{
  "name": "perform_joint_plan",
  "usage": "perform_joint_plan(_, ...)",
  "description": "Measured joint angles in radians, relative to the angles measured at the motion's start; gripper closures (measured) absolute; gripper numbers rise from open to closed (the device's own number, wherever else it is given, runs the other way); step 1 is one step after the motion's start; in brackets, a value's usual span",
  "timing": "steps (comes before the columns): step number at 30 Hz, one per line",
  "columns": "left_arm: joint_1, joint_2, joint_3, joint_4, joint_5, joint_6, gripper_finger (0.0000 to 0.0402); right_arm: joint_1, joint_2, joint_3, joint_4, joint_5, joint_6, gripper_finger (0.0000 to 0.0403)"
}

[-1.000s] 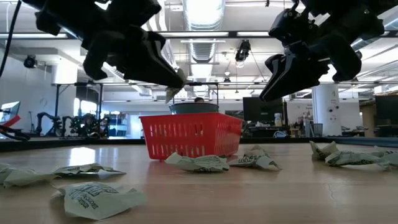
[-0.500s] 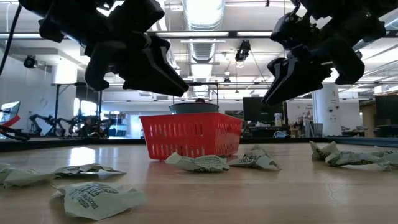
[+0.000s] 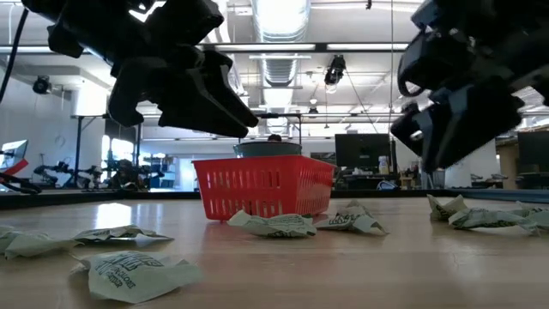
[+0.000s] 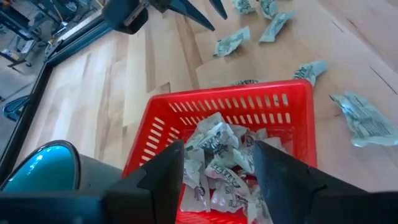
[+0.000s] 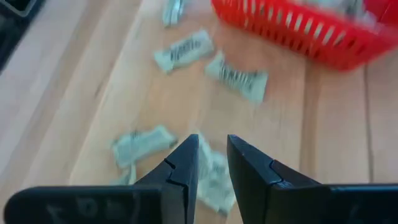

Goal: Pick and place items into bin
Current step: Put the light green stevia packet into the red bin

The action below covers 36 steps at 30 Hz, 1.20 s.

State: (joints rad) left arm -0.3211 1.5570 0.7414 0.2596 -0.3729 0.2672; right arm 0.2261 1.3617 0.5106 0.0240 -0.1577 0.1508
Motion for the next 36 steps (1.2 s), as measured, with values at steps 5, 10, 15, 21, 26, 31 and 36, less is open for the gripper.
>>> perform_joint_plan(5, -0.010, 0.000, -0.001, -0.016, 0.000, -0.002, 0.0226, 0.013, 0.000, -0.042, 0.024, 0.000, 0.008, 0.0319)
perform_joint_plan(10, -0.015, -0.001, -0.001, -0.016, 0.000, -0.002, 0.0226, 0.028, 0.000, -0.077, 0.099, 0.001, 0.010, 0.0311)
perform_joint_plan(15, -0.015, -0.002, -0.001, -0.016, 0.000, -0.002, 0.0226, 0.031, 0.000, -0.120, 0.182, 0.046, 0.006, 0.0292)
perform_joint_plan(21, -0.016, -0.002, -0.001, -0.016, 0.000, -0.003, 0.0226, 0.032, 0.000, -0.183, 0.322, 0.053, -0.001, 0.0252)
perform_joint_plan(26, -0.016, -0.002, -0.002, -0.016, 0.000, -0.015, 0.0226, 0.032, 0.012, -0.204, 0.359, 0.054, 0.004, 0.0219)
perform_joint_plan(31, -0.017, -0.002, -0.002, -0.016, 0.000, -0.027, 0.0226, 0.032, 0.107, -0.188, 0.416, 0.053, 0.000, 0.0202)
perform_joint_plan(36, -0.028, -0.007, -0.002, -0.016, 0.000, -0.028, 0.0226, 0.031, 0.196, -0.141, 0.402, 0.048, -0.005, 0.0200)
